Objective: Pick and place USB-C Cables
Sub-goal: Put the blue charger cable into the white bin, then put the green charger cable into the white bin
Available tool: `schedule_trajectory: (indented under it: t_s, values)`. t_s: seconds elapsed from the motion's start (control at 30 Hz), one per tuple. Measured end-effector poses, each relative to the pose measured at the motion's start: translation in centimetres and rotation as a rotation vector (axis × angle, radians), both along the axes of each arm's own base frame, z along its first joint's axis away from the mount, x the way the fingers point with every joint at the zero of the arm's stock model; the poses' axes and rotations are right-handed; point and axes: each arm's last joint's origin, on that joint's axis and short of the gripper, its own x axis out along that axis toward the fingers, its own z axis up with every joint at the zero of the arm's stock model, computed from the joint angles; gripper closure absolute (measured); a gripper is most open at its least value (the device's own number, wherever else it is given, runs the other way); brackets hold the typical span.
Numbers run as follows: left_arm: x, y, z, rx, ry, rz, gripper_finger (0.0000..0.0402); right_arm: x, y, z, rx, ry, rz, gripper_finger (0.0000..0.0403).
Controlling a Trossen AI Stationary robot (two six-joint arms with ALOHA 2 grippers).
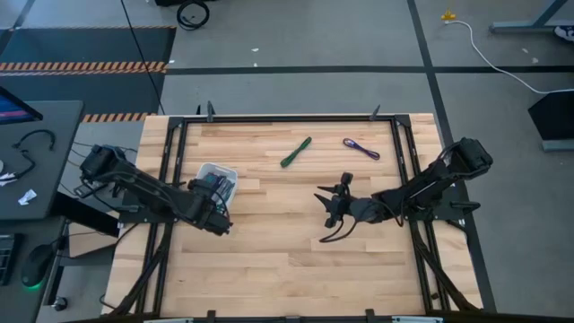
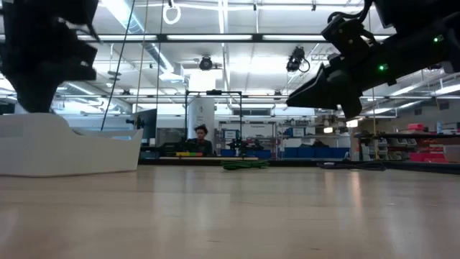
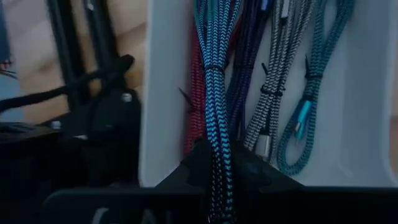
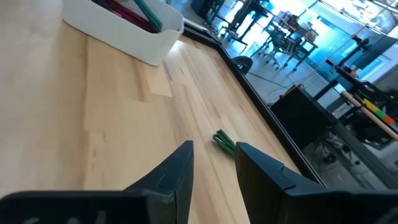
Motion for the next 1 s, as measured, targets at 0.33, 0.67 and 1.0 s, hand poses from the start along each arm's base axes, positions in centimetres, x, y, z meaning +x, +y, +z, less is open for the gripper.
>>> schedule_trajectory:
  t_s: [0.33,0.67,1.0]
  values:
    - [-0.4,0.9,-3.9,-0.03,-0.06,0.003,0.0296,-0.2,0.7,0.0,0.017,-0.01,0.022,0.028]
    - [-0.2,0.8,3.3,-0.059,-0.079,-0.039,0.0172,-0.8,1.5,0.6,-0.067,0.025,0.036,0.028]
    - [5.6,2.0,10.9,0.308,-0.541,-0.382,0.0169,-5.0,0.6,-1.1,0.316,0.011,0.184,0.028]
